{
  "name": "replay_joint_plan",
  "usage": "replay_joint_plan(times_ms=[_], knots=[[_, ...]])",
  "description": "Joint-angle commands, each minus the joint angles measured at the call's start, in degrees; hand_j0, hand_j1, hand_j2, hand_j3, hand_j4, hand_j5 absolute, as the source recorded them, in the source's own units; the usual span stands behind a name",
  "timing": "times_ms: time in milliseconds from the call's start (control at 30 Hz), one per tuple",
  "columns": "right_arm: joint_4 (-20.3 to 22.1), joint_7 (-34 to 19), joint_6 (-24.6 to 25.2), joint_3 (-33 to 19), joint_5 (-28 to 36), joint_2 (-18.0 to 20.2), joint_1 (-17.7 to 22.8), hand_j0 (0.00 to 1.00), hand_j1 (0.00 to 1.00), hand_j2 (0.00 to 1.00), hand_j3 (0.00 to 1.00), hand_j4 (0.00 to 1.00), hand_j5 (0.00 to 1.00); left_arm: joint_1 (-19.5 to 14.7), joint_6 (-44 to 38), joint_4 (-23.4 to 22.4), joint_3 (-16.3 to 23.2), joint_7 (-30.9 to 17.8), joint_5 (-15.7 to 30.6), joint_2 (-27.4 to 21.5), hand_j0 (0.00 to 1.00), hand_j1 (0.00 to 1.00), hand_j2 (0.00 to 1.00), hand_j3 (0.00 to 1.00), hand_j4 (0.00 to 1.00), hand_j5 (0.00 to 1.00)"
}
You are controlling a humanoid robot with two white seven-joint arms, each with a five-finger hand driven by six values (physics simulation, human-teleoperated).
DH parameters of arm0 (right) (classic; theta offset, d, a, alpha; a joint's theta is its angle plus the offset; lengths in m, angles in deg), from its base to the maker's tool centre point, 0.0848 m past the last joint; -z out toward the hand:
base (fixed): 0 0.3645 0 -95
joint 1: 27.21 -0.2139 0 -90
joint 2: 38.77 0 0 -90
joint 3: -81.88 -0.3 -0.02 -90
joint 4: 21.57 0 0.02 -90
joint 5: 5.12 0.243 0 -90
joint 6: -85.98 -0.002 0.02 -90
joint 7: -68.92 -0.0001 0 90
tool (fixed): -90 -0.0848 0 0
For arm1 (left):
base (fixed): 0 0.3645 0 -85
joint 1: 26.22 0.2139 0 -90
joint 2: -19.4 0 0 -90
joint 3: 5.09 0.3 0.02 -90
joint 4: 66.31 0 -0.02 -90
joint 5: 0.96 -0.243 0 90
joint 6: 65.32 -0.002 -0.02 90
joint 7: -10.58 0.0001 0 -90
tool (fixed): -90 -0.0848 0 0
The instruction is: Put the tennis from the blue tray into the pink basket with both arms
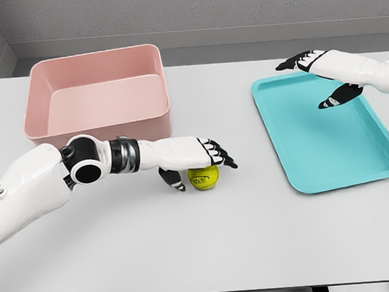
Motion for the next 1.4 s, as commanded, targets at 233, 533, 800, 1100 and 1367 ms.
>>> replay_joint_plan(times_ms=[233, 533, 800, 1100, 1367], knots=[[0.18, 0.03, 0.07, 0.02, 0.38, 0.04, 0.0, 1.0, 1.0, 1.0, 1.0, 1.0, 1.0, 0.79, 0.15, 0.08, -0.01, 0.03, -0.09, 0.17, 0.69, 0.69, 0.69, 0.69, 0.69, 0.69], [0.09, 0.03, 0.07, 0.02, 0.38, 0.04, 0.09, 1.0, 1.0, 1.0, 1.0, 1.0, 1.0, 0.97, 0.15, 0.17, -0.1, 0.03, 0.08, -0.27, 0.61, 0.61, 0.61, 0.61, 0.61, 0.61], [0.09, 0.03, 0.07, 0.02, 0.38, 0.04, 0.09, 1.0, 1.0, 1.0, 1.0, 1.0, 1.0, 0.88, 0.41, 0.7, -0.27, 0.03, 0.44, -0.54, 0.57, 0.57, 0.57, 0.57, 0.57, 0.57], [0.18, 0.03, 0.07, 0.02, 0.38, 0.13, 0.0, 1.0, 1.0, 1.0, 1.0, 1.0, 1.0, 0.88, 1.03, 6.06, -4.4, 0.03, 1.05, -4.32, 0.57, 0.57, 0.57, 0.57, 0.57, 0.57], [0.18, 0.12, 0.07, 0.02, 0.38, 0.13, 0.0, 1.0, 1.0, 1.0, 1.0, 1.0, 1.0, 0.35, 1.03, 7.29, -6.51, -0.06, 2.72, -5.81, 0.57, 0.57, 0.57, 0.57, 0.57, 0.57]])
